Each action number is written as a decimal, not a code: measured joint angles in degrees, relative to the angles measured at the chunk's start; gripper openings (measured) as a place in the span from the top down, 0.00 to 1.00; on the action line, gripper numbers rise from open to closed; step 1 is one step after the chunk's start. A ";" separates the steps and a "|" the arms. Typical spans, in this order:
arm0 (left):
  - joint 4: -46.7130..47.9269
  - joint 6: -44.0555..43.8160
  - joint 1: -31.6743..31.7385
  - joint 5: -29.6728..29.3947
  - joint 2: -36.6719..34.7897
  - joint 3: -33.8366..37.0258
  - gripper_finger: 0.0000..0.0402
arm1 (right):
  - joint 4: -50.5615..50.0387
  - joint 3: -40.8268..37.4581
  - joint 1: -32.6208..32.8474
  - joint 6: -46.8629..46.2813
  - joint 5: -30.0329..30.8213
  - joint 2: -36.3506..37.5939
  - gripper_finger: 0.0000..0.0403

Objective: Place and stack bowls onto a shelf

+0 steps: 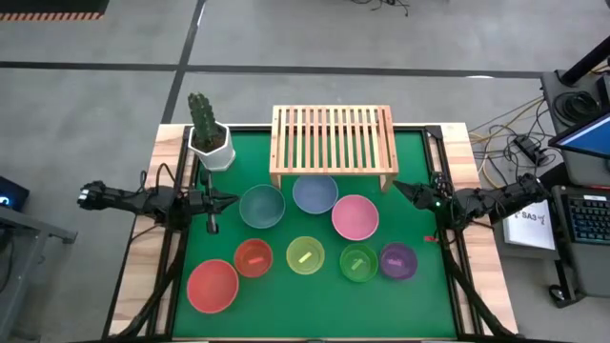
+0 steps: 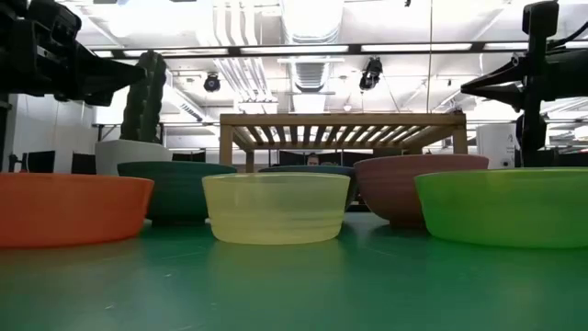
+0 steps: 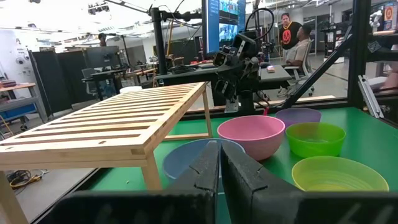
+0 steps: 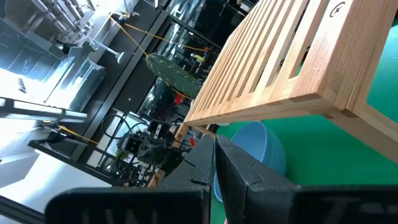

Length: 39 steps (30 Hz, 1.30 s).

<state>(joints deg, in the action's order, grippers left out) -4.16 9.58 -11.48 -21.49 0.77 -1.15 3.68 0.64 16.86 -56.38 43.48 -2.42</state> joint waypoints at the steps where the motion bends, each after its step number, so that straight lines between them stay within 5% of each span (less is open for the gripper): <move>1: 0.00 0.01 0.02 0.00 0.01 0.00 1.00 | 0.00 0.00 -0.02 0.00 0.00 -0.02 0.98; 39: -0.22 4.47 0.00 -0.03 0.01 0.00 1.00 | 4.54 -0.02 -0.11 0.02 1.88 -0.09 0.98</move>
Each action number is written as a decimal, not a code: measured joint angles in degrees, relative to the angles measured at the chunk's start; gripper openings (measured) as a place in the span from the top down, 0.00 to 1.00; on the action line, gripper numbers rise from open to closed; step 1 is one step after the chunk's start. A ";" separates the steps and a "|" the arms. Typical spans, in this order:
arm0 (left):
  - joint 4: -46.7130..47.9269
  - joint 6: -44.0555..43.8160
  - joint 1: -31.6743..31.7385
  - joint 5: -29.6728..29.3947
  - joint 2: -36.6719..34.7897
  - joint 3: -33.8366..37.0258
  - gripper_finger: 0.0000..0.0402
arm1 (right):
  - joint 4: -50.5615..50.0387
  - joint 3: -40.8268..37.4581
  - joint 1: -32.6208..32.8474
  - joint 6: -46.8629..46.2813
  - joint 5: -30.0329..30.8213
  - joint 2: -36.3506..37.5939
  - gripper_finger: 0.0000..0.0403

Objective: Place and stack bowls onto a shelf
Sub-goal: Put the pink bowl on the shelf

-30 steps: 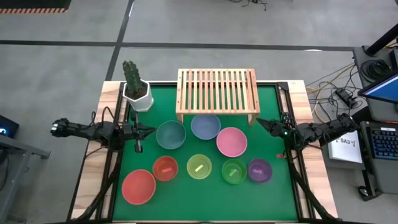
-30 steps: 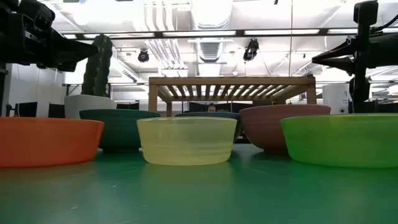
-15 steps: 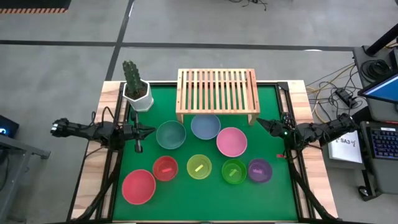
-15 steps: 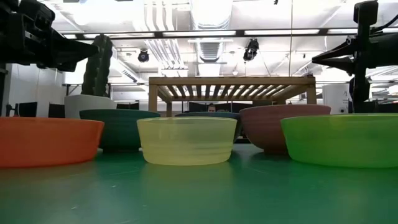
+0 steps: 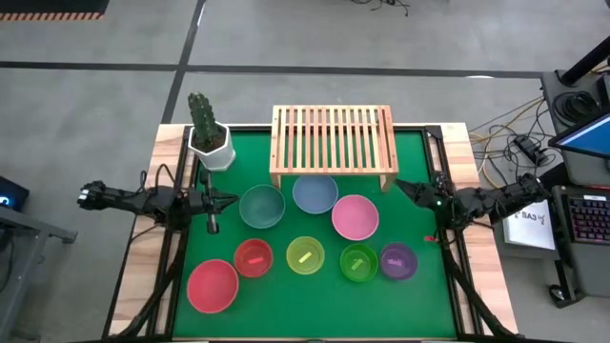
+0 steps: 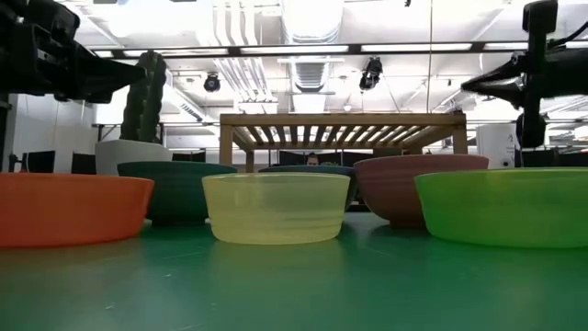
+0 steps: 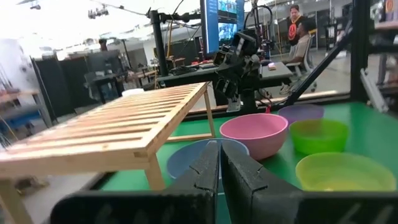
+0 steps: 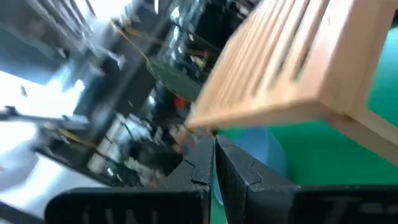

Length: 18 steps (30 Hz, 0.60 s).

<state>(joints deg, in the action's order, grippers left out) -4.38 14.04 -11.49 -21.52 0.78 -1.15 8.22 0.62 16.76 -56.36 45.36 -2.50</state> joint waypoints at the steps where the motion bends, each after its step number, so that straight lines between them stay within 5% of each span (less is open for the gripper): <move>1: -0.02 0.73 0.00 0.00 -0.02 0.00 1.00 | 1.47 0.00 0.00 0.00 0.29 0.17 0.98; 7: -1.88 -0.50 0.00 0.02 0.03 -0.02 1.00 | 4.01 0.00 -0.03 0.01 0.51 0.16 0.98; 12: -11.42 -16.84 0.05 -0.06 0.48 -0.07 1.00 | 4.04 0.00 -0.03 0.01 0.55 0.07 0.98; 18: -21.16 -21.18 0.11 -0.28 0.96 -0.07 1.00 | 4.07 0.00 -0.03 0.00 0.55 0.07 0.98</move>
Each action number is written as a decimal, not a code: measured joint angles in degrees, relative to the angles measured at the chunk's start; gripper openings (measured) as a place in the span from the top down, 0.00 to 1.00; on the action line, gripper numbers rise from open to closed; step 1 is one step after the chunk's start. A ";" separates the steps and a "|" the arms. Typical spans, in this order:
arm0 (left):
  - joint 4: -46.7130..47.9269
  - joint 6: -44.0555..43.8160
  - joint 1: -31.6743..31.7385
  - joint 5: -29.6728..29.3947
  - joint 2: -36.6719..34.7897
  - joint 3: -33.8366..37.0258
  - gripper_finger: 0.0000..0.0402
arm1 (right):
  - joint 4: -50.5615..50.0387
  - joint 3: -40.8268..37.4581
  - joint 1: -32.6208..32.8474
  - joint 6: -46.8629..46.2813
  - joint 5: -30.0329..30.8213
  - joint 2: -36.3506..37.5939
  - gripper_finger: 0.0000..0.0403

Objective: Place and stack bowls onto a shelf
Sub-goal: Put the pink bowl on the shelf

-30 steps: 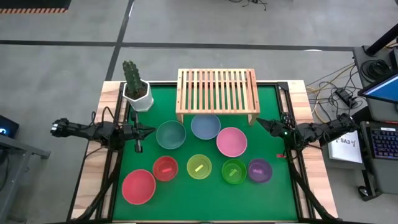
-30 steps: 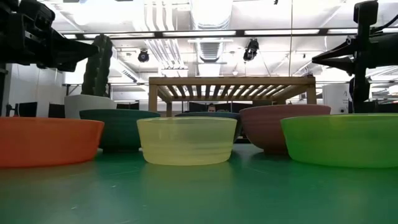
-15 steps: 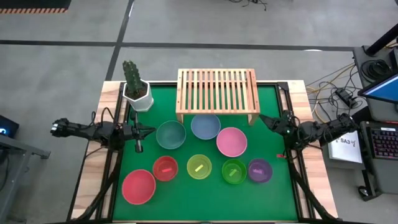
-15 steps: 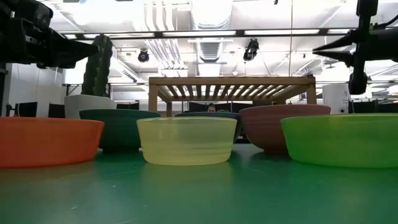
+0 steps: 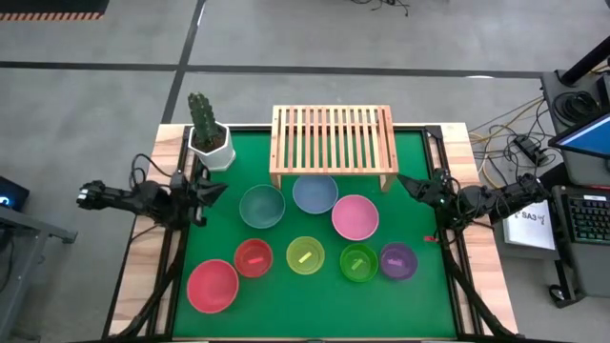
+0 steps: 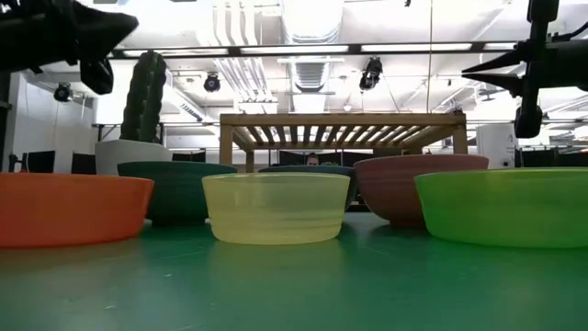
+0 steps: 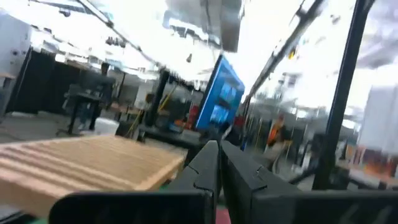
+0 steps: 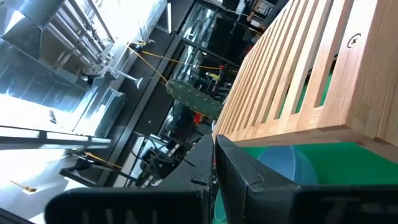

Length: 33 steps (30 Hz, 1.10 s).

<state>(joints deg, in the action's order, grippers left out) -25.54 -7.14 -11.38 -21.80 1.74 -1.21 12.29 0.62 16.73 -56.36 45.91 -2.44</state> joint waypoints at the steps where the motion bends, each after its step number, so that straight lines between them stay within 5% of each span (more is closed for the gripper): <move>1: -0.80 -0.02 0.00 0.00 0.10 0.00 1.00 | 0.00 0.00 0.00 0.00 0.00 0.00 0.98; 11: -3.76 0.17 -0.04 -0.13 0.17 0.00 1.00 | 2.50 0.00 0.11 -16.62 -15.69 -0.02 0.98; 19: -5.55 2.73 0.00 -0.15 0.15 0.00 1.00 | 12.50 0.00 0.15 -56.38 -36.33 -2.48 0.98; 23: -5.89 3.54 0.01 -0.15 0.15 0.00 1.00 | 13.49 0.00 0.15 -73.63 -37.39 -5.36 0.98; 29: -5.90 3.85 0.00 -0.15 0.15 0.00 1.00 | 18.27 0.00 0.26 -74.46 -46.72 -10.21 0.98; 33: -5.90 3.77 0.00 -0.15 0.15 0.00 1.00 | 14.68 0.01 0.26 -61.37 -53.35 -11.24 0.98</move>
<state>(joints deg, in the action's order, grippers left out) -31.44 -3.36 -11.38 -21.96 1.89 -1.21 26.98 0.64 16.99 -117.73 -7.44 -13.68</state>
